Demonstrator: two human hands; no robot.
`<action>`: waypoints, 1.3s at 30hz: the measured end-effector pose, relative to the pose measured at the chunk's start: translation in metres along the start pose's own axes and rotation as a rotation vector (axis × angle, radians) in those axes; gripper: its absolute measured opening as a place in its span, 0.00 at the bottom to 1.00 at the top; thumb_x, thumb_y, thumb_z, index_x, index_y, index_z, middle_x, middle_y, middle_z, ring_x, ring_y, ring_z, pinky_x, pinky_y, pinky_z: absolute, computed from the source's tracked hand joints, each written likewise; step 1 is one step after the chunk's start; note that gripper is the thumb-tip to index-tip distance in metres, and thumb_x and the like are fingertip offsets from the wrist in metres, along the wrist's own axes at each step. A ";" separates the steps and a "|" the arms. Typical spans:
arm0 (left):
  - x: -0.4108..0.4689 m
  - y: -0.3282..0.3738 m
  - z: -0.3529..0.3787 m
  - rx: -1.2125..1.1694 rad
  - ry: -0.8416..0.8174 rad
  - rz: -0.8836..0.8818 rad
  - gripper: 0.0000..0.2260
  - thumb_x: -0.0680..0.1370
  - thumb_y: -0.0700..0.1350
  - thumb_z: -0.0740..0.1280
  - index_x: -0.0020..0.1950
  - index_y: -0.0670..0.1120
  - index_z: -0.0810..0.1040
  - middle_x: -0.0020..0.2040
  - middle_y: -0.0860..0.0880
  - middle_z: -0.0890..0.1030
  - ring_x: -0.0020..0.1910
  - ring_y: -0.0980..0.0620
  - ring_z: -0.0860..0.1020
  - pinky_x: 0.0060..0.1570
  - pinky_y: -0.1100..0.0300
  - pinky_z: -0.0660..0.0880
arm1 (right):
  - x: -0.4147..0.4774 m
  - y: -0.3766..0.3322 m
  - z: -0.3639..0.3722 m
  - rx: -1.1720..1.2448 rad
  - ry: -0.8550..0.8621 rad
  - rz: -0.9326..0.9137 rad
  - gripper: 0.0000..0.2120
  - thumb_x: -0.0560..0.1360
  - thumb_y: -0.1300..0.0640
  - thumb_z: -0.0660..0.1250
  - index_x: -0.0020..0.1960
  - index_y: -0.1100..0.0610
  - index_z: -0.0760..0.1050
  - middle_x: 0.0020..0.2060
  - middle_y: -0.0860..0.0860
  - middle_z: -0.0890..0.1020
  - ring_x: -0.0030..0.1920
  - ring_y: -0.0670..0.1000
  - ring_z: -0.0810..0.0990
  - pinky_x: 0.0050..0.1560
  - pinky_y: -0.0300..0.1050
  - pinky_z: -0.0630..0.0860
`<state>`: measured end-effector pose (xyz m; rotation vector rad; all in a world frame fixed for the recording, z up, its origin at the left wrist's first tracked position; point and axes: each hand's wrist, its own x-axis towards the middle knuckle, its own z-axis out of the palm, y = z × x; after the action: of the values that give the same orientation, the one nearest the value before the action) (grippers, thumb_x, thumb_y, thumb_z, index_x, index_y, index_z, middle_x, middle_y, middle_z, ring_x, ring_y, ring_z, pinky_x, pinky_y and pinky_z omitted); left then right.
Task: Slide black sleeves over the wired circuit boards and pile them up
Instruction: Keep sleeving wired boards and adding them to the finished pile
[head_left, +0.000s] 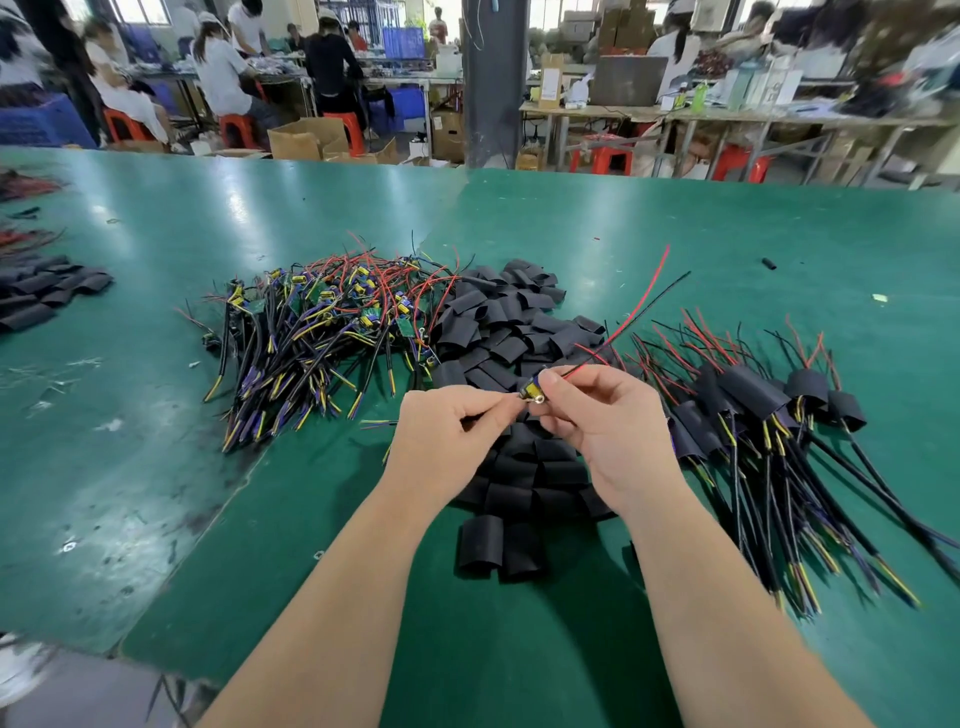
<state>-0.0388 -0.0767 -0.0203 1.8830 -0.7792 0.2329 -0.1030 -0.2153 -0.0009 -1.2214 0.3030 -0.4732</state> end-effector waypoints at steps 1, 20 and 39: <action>-0.001 -0.001 -0.001 0.020 -0.015 0.000 0.06 0.76 0.47 0.70 0.50 0.50 0.85 0.36 0.49 0.84 0.36 0.46 0.80 0.37 0.49 0.76 | 0.001 0.002 0.000 -0.033 0.002 -0.009 0.03 0.73 0.66 0.71 0.41 0.63 0.78 0.33 0.55 0.84 0.33 0.51 0.83 0.33 0.37 0.77; -0.006 -0.006 -0.016 0.360 0.266 -0.201 0.08 0.80 0.40 0.62 0.44 0.48 0.79 0.36 0.55 0.79 0.38 0.48 0.79 0.50 0.46 0.70 | 0.003 0.029 -0.004 -1.479 -0.074 -0.219 0.17 0.69 0.42 0.73 0.56 0.44 0.77 0.60 0.46 0.69 0.62 0.54 0.64 0.59 0.48 0.58; -0.004 -0.012 -0.018 0.319 0.415 -0.296 0.09 0.81 0.42 0.60 0.43 0.54 0.72 0.38 0.56 0.78 0.38 0.51 0.76 0.48 0.57 0.59 | 0.002 0.017 0.003 -1.246 0.147 -0.282 0.15 0.71 0.52 0.70 0.53 0.49 0.67 0.46 0.47 0.75 0.52 0.56 0.73 0.53 0.49 0.60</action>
<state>-0.0312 -0.0560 -0.0229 2.1209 -0.1845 0.5643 -0.0966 -0.2096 -0.0162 -2.4680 0.5934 -0.6388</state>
